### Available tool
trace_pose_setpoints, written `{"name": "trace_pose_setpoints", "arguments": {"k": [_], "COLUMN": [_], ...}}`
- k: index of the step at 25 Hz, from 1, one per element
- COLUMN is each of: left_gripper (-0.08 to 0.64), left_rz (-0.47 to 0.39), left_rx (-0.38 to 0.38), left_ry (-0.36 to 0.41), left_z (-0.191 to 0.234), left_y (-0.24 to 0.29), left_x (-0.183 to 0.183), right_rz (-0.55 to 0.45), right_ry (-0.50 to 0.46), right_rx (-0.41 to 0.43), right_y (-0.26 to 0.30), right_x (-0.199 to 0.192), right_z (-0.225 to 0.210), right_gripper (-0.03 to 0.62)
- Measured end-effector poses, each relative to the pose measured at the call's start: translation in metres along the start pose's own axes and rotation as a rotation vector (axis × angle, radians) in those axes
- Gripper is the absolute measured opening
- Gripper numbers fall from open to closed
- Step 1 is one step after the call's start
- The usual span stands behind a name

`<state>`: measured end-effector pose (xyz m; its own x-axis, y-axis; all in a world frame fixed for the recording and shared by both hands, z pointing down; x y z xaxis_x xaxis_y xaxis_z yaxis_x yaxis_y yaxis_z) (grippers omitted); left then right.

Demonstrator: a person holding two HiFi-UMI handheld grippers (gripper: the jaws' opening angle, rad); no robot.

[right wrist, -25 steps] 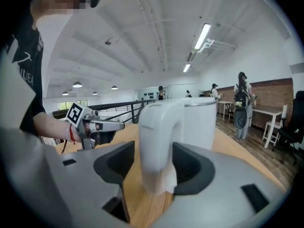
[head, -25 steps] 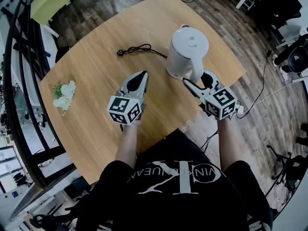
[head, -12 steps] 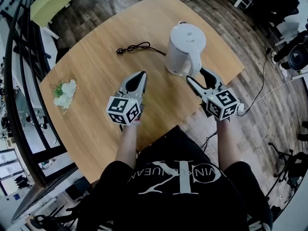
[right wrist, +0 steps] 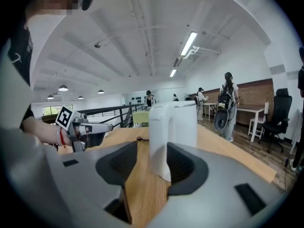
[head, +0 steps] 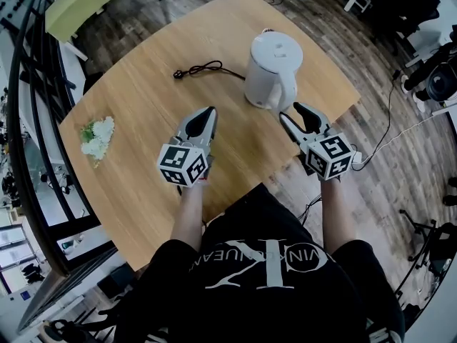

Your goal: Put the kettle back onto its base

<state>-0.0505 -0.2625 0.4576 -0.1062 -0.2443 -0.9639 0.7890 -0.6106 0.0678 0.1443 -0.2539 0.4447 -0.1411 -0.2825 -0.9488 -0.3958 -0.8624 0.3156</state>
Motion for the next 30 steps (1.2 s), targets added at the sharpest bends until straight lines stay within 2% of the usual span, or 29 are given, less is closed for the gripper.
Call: {"name": "trace_pose_setpoints", "arguments": {"k": [5, 7, 15, 21, 30], "left_gripper": [0.011, 0.011, 0.011, 0.011, 0.011], "left_rz": [-0.007, -0.01, -0.01, -0.009, -0.003], "left_rx": [0.002, 0.0, -0.015, -0.036, -0.059], "left_ry": [0.006, 0.008, 0.019, 0.073, 0.098], "left_z": [-0.002, -0.004, -0.016, -0.032, -0.047], "left_y": [-0.011, -0.015, -0.033, -0.043, -0.05], "left_x": [0.0, 0.0, -0.002, -0.001, -0.005], "right_rz": [-0.02, -0.026, -0.037, -0.067, -0.117], "right_ry": [-0.025, -0.029, -0.028, 0.002, 0.083], "right_rx": [-0.045, -0.053, -0.07, -0.119, -0.187], "right_y": [-0.009, -0.012, -0.029, -0.049, -0.072], "right_x": [-0.001, -0.001, -0.003, -0.005, -0.009], "right_z": [0.006, 0.009, 0.029, 0.034, 0.033], "right_gripper": [0.092, 0.07, 0.044, 0.025, 0.015]}}
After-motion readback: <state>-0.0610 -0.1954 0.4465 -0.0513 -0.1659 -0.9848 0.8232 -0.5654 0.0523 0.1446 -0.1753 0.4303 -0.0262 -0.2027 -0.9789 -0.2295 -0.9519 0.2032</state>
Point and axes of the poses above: the fingertips, and each gripper's own axes: y forward along the fingers, z to its left, x out of its top, the point moved 1 cm from there along -y, backward along the fingers, and after that the axes turned 14 degrees about -x, right-handed, at the moved point
